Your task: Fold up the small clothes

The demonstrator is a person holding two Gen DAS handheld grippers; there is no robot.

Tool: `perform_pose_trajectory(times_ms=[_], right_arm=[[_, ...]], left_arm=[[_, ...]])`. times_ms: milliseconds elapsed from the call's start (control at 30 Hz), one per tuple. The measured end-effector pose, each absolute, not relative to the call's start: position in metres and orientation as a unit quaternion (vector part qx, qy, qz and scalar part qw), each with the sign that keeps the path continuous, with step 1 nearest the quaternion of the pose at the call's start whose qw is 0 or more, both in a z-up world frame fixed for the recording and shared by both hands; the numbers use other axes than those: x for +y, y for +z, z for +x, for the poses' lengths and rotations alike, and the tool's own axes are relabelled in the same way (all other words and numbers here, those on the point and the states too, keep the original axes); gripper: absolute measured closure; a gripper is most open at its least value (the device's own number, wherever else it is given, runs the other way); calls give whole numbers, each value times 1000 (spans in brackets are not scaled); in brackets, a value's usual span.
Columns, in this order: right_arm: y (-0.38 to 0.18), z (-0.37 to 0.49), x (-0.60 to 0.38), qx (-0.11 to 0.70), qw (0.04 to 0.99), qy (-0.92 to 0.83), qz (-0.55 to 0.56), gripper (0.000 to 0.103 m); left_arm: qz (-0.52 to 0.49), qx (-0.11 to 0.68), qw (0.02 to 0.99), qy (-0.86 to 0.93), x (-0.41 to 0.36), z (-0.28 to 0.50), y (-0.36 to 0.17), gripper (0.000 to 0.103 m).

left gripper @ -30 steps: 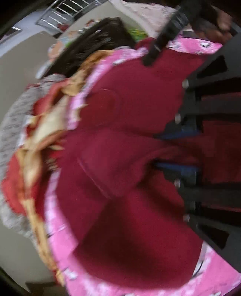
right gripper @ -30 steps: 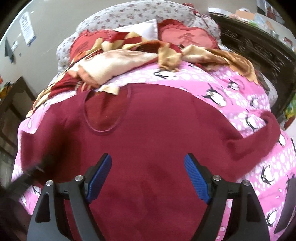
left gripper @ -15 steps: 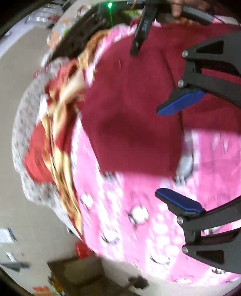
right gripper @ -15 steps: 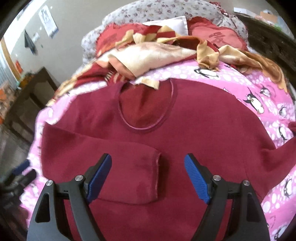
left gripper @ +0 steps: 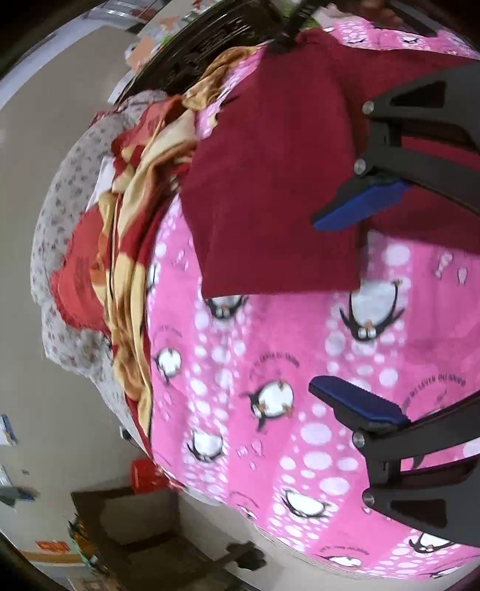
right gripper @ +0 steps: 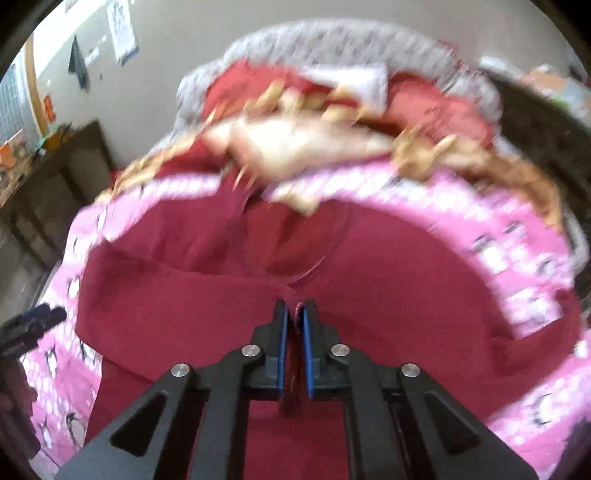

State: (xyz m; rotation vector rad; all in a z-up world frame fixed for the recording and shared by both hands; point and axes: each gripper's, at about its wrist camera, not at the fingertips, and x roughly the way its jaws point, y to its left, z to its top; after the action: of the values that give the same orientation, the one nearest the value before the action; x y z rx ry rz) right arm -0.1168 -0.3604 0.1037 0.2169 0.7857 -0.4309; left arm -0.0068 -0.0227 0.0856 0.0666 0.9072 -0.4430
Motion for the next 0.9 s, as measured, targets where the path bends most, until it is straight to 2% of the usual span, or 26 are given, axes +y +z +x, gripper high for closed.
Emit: perform_pose_trajectory(times_ms=[67, 233, 333, 400, 500, 633, 733, 900], right_arm=[[105, -124, -381, 384, 883, -248, 107, 93], [65, -118, -420, 453, 836, -276, 140, 93], [70, -130, -425, 435, 845, -258, 172, 82], [82, -140, -423, 406, 858, -262, 177, 65], [94, -133, -407, 390, 875, -234, 167, 63], [88, -102, -370, 411, 887, -126, 171, 63], [83, -66, -332, 412, 902, -74, 104, 63], [68, -21, -290, 423, 905, -36, -36, 63]], left_arm=[[46, 440, 870, -218, -35, -9, 80, 19], [58, 452, 861, -224, -61, -10, 67, 19], [47, 446, 863, -230, -62, -11, 73, 19], [38, 436, 868, -234, -62, -11, 79, 19], [39, 437, 869, -229, -70, -3, 79, 19], [60, 440, 874, -198, -83, 14, 65, 19], [73, 464, 866, -171, -85, 30, 45, 18], [12, 491, 853, -179, -71, 43, 38, 17]])
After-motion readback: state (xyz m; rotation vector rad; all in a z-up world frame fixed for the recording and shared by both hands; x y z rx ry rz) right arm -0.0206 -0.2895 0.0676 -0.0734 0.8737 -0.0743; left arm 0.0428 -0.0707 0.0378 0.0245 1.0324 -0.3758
